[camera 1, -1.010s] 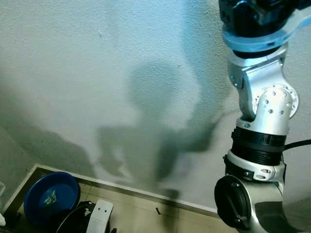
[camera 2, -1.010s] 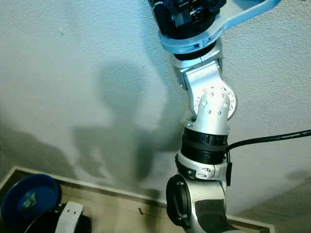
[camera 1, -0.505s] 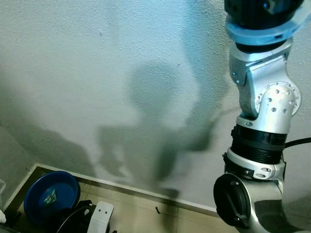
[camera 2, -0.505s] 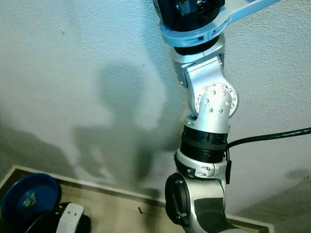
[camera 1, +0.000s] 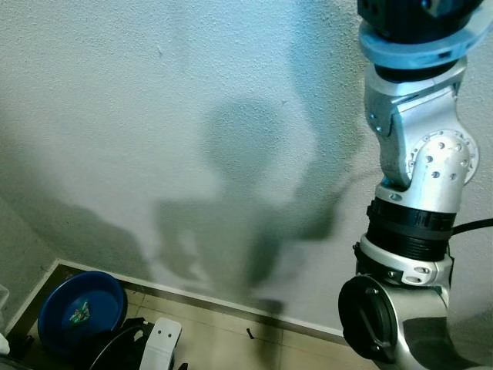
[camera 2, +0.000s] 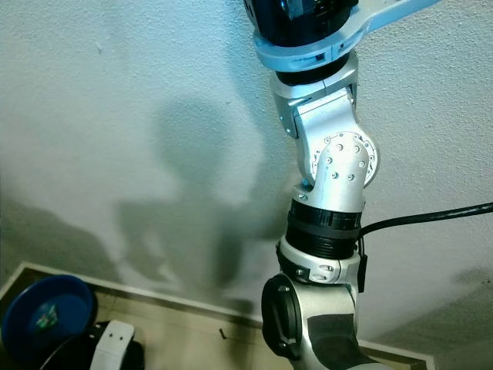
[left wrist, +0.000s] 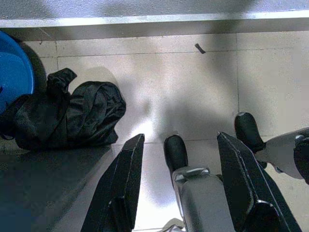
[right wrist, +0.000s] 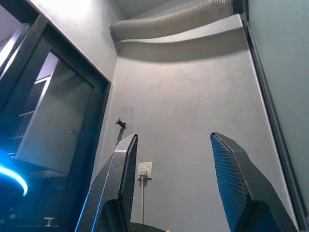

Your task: Clothes washing

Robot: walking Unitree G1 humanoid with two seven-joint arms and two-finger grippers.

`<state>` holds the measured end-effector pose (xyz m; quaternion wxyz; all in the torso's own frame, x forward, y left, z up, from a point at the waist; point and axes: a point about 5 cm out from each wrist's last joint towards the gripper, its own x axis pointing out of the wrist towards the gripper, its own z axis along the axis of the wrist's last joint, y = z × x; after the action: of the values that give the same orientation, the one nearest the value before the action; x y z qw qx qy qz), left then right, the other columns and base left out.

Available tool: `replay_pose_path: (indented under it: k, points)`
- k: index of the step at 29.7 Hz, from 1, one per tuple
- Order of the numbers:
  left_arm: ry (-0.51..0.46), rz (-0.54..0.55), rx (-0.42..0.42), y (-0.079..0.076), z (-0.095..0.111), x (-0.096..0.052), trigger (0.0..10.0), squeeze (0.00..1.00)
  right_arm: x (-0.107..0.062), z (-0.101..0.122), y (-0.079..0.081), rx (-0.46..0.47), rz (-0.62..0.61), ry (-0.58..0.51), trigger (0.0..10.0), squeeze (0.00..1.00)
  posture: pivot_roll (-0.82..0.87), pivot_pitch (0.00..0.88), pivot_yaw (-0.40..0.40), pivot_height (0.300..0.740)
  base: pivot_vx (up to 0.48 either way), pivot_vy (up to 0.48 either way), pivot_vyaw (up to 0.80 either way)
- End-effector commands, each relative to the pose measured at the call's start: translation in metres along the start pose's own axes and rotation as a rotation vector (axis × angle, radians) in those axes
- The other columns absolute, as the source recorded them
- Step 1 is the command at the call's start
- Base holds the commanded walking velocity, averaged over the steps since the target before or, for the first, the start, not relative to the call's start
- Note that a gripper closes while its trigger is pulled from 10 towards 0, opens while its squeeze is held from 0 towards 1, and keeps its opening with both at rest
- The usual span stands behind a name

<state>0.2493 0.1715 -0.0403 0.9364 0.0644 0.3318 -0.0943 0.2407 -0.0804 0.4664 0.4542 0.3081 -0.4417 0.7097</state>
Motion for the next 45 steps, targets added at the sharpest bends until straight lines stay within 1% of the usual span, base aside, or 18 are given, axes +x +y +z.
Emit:
replay_pose_path:
  k: [1, 6, 8, 9, 13, 14, 16, 18, 22, 26, 30, 34, 36, 37, 40, 45]
  points:
    - [0.040, -0.004, -0.021, -0.004, -0.014, -0.003, 10.0, 0.00, 0.003, 0.000, -0.001, -0.013, -0.008, 0.004, 10.0, 0.00, 0.01, 0.217, 0.004, 0.740, 0.000, 0.000, 0.00]
    - [0.041, -0.003, -0.021, -0.004, -0.013, -0.003, 10.0, 0.00, 0.002, -0.002, -0.003, -0.018, -0.020, 0.006, 10.0, 0.00, 0.01, 0.208, 0.000, 0.740, 0.000, 0.000, 0.00]
    - [0.039, 0.000, -0.028, -0.005, -0.012, -0.002, 10.0, 0.00, 0.010, -0.002, -0.001, -0.008, 0.022, -0.025, 10.0, 0.00, 0.01, 0.207, -0.005, 0.740, 0.000, 0.000, 0.00]
    - [0.039, 0.001, -0.031, -0.005, -0.012, -0.002, 10.0, 0.00, 0.012, -0.002, -0.001, -0.007, 0.024, -0.040, 10.0, 0.00, 0.01, 0.208, 0.002, 0.740, 0.000, 0.000, 0.00]
    - [0.045, -0.004, -0.024, -0.007, -0.013, -0.002, 10.0, 0.00, 0.011, 0.000, -0.003, -0.010, -0.001, -0.067, 10.0, 0.00, 0.01, 0.204, 0.007, 0.740, 0.000, 0.000, 0.00]
    - [0.046, -0.005, -0.022, -0.007, -0.013, -0.002, 10.0, 0.00, 0.011, 0.000, -0.003, -0.008, -0.001, -0.068, 10.0, 0.00, 0.01, 0.204, 0.007, 0.740, 0.000, 0.000, 0.00]
    - [0.052, -0.005, -0.025, -0.009, -0.015, -0.002, 10.0, 0.00, 0.017, 0.003, 0.003, -0.001, 0.040, -0.080, 10.0, 0.00, 0.00, 0.203, 0.008, 0.740, 0.000, 0.000, 0.00]
    - [0.055, -0.006, -0.026, -0.010, -0.016, -0.002, 10.0, 0.00, 0.018, 0.004, 0.004, -0.007, 0.040, -0.078, 10.0, 0.00, 0.00, 0.202, 0.008, 0.740, 0.000, 0.000, 0.00]
    - [0.062, -0.007, -0.027, -0.011, -0.018, -0.002, 10.0, 0.00, 0.016, 0.002, 0.002, -0.013, 0.033, -0.065, 10.0, 0.00, 0.00, 0.205, 0.010, 0.740, 0.000, 0.000, 0.00]
    - [0.066, -0.009, -0.027, -0.011, -0.018, -0.002, 10.0, 0.00, 0.016, 0.002, -0.001, -0.028, 0.010, -0.078, 10.0, 0.00, 0.00, 0.205, 0.010, 0.740, 0.000, 0.000, 0.00]
    - [0.068, -0.009, -0.026, -0.011, -0.018, -0.002, 10.0, 0.00, 0.015, 0.005, 0.005, -0.019, 0.058, -0.085, 10.0, 0.00, 0.00, 0.204, 0.007, 0.740, 0.000, 0.000, 0.00]
    - [0.064, -0.006, -0.027, -0.009, -0.018, -0.002, 10.0, 0.00, 0.013, 0.006, 0.001, -0.041, 0.006, -0.078, 10.0, 0.00, 0.01, 0.210, 0.005, 0.740, 0.000, 0.000, 0.00]
    - [0.062, -0.006, -0.026, -0.009, -0.017, -0.002, 10.0, 0.00, 0.012, 0.006, 0.001, -0.039, 0.006, -0.083, 10.0, 0.00, 0.01, 0.210, 0.005, 0.740, 0.000, 0.000, 0.00]
    - [0.060, -0.005, -0.028, -0.008, -0.017, -0.002, 10.0, 0.00, 0.010, 0.007, 0.001, -0.020, 0.003, -0.103, 10.0, 0.00, 0.01, 0.212, -0.001, 0.740, 0.000, 0.000, 0.00]
    - [0.059, -0.003, -0.032, -0.007, -0.018, -0.003, 10.0, 0.00, 0.010, 0.005, 0.005, -0.026, 0.024, -0.092, 10.0, 0.00, 0.00, 0.216, -0.006, 0.740, 0.000, 0.000, 0.00]
    - [0.060, 0.000, -0.035, -0.007, -0.019, -0.003, 10.0, 0.00, 0.008, 0.009, 0.003, -0.015, 0.002, -0.128, 10.0, 0.00, 0.00, 0.218, -0.006, 0.740, 0.000, 0.000, 0.00]
